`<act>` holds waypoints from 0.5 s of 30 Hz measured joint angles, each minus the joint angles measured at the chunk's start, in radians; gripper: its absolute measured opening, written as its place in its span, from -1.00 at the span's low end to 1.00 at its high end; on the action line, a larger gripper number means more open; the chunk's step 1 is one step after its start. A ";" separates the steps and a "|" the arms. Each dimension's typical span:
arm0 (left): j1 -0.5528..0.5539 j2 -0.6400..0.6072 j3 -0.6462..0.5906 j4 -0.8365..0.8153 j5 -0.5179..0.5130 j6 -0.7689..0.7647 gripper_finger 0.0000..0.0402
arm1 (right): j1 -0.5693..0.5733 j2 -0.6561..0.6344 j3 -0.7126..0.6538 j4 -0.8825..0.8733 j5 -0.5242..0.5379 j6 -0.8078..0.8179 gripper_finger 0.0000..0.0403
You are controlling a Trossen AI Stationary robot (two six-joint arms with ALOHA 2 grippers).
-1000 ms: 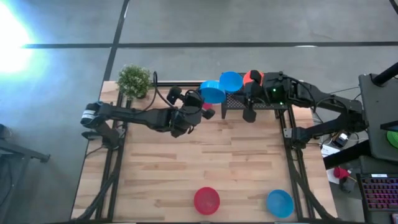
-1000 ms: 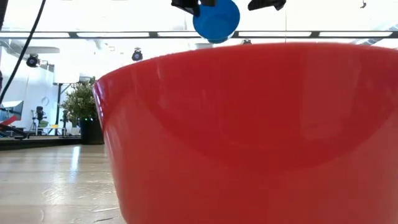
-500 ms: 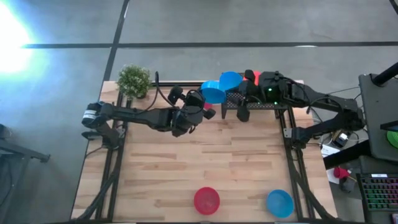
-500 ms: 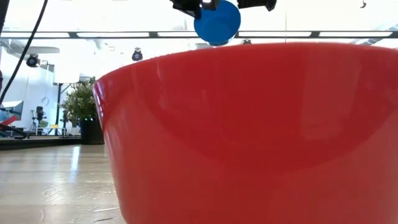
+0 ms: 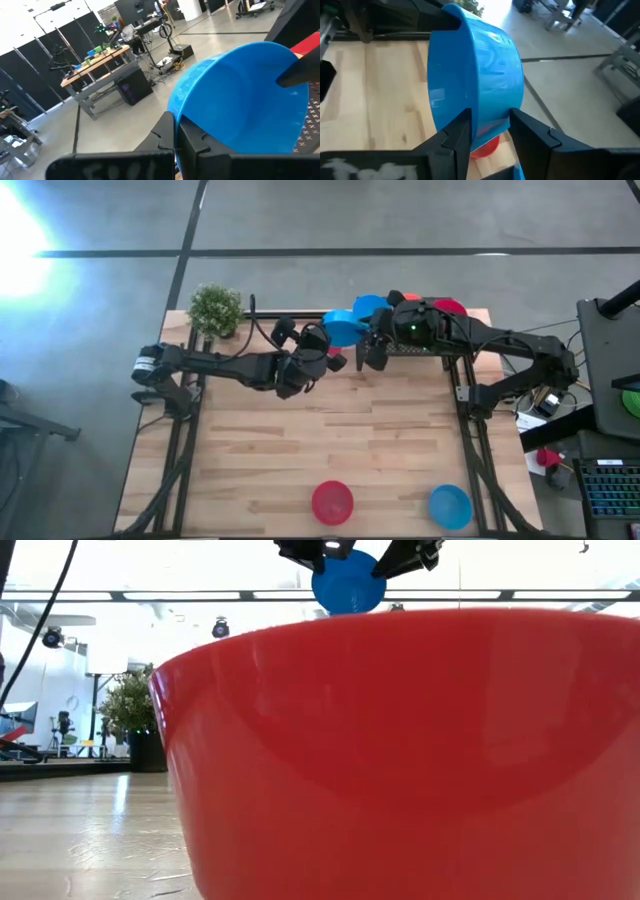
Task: Pick & Place Mini bowls
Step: Stack the bottom blue bowl on the blue bowl
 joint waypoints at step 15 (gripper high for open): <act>-0.006 -0.002 0.000 -0.002 0.104 -0.007 -1.00 | -0.001 0.003 0.000 -0.002 0.021 0.002 -0.40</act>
